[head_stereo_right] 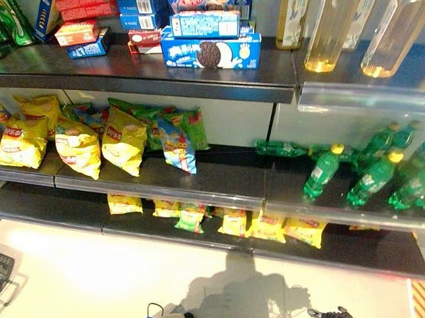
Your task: Pick up the snacks into the basket
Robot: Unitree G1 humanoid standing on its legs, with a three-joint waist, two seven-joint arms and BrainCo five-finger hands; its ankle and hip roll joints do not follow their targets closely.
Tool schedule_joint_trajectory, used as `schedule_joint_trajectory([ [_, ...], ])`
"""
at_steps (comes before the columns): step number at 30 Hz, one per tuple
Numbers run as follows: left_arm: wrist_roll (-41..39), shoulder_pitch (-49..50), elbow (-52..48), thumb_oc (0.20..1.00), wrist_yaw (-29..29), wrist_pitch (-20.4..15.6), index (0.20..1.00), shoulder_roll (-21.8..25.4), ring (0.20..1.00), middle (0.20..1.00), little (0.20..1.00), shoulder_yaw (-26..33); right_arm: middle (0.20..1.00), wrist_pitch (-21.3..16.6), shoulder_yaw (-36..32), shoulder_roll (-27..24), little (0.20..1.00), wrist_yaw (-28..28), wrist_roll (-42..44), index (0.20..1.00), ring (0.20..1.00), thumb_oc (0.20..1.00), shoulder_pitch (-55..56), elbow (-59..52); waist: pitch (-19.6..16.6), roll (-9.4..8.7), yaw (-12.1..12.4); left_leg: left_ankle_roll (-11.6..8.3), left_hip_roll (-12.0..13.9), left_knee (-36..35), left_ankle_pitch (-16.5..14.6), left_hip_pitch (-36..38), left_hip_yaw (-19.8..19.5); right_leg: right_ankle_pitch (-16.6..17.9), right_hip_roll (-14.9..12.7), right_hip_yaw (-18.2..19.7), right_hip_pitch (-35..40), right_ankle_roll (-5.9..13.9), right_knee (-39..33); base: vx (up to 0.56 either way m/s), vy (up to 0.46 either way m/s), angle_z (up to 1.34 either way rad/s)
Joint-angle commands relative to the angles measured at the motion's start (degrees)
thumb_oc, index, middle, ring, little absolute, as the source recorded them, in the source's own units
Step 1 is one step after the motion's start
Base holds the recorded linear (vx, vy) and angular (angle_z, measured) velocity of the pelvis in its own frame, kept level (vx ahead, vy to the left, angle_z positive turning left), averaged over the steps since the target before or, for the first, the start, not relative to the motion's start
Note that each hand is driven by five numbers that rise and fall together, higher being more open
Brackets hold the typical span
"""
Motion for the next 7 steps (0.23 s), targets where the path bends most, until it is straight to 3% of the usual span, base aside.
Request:
schedule_joint_trajectory([
  [1,5.1,-4.4,-1.5,0.2,0.6,-2.0,0.2,1.5,0.2,0.2,0.2,-0.9,1.0,-0.4,-2.3,-0.8,1.0,-1.5,2.5,1.0,1.0,1.0,-2.3,0.0,-2.0,-0.99,-0.6,-0.51,1.1,-0.9,-0.2,0.3,-0.1,2.6,1.1,0.1,-0.9,3.06,-4.2,0.01,0.166,-0.04],
  [7,6.2,-3.4,-0.8,0.2,0.0,-2.2,0.2,2.2,0.2,0.2,0.2,-0.4,1.0,-0.3,-0.6,-0.1,1.0,-0.1,1.1,1.0,1.0,1.0,-2.2,-0.5,-2.4,-0.73,0.2,-0.32,0.0,-3.7,0.0,3.4,-0.9,3.3,0.2,-0.5,1.2,3.67,-5.5,0.02,0.091,0.05],
])
